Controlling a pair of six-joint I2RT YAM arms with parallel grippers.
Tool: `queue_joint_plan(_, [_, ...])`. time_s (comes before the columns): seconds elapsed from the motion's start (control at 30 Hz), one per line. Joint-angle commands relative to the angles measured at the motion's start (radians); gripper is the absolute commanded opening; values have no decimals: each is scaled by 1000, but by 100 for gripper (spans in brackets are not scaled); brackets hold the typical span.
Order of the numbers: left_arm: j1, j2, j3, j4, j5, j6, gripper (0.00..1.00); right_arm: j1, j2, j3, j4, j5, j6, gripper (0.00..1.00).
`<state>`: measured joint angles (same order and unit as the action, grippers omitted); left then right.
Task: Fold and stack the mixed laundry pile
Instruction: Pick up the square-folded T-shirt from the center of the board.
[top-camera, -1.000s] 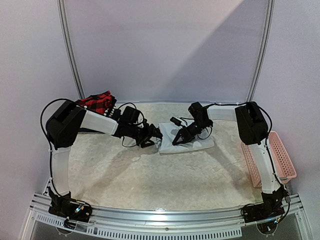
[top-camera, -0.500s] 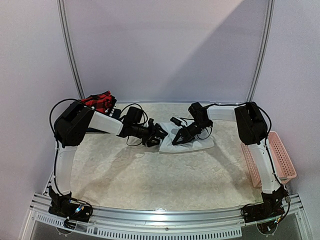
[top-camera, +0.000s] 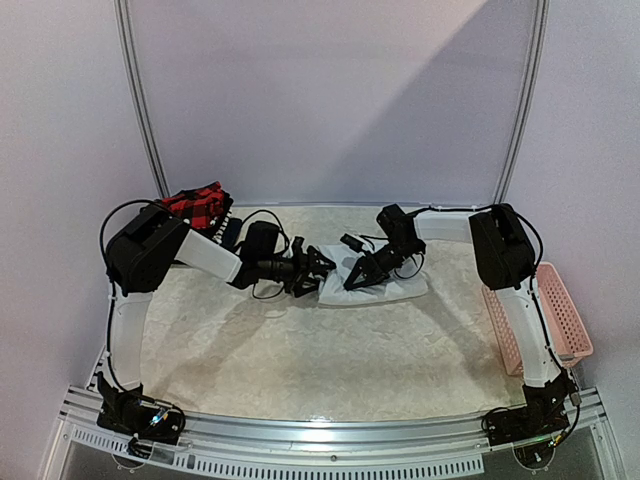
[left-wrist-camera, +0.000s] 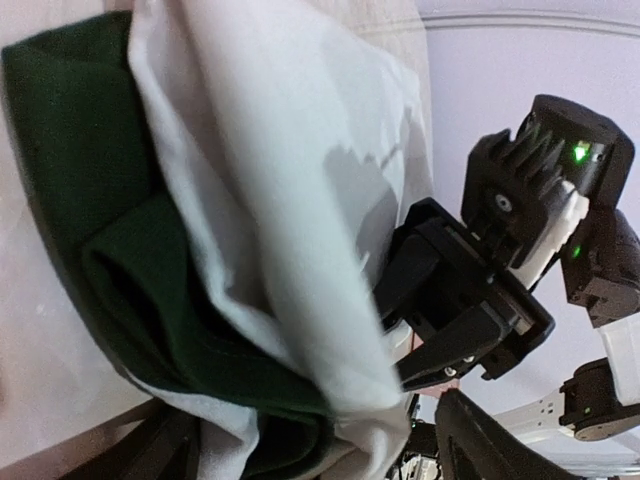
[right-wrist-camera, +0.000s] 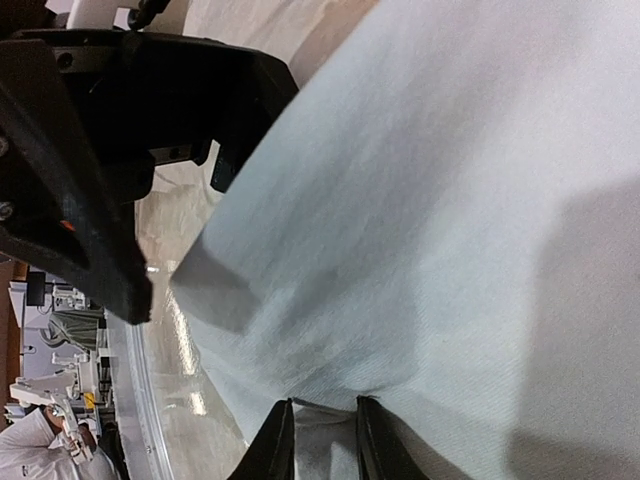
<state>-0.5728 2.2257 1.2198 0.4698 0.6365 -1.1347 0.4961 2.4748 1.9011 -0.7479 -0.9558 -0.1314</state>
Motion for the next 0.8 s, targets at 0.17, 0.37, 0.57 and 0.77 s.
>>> queue_joint_plan(0.17, [6, -28, -35, 19, -36, 8, 84, 5, -80, -26, 122, -37, 130, 24])
queue_joint_plan(0.37, [5, -9, 3, -81, -53, 39, 80, 21, 49, 77, 68, -16, 161, 24])
queue_joint_plan(0.57, [1, 10, 57, -194, -77, 98, 60, 22, 71, 69, -7, 4, 88, 24])
queue_joint_plan(0.77, [-1, 42, 120, -321, -68, 170, 36, -68, -148, 10, -205, 45, -84, 25])
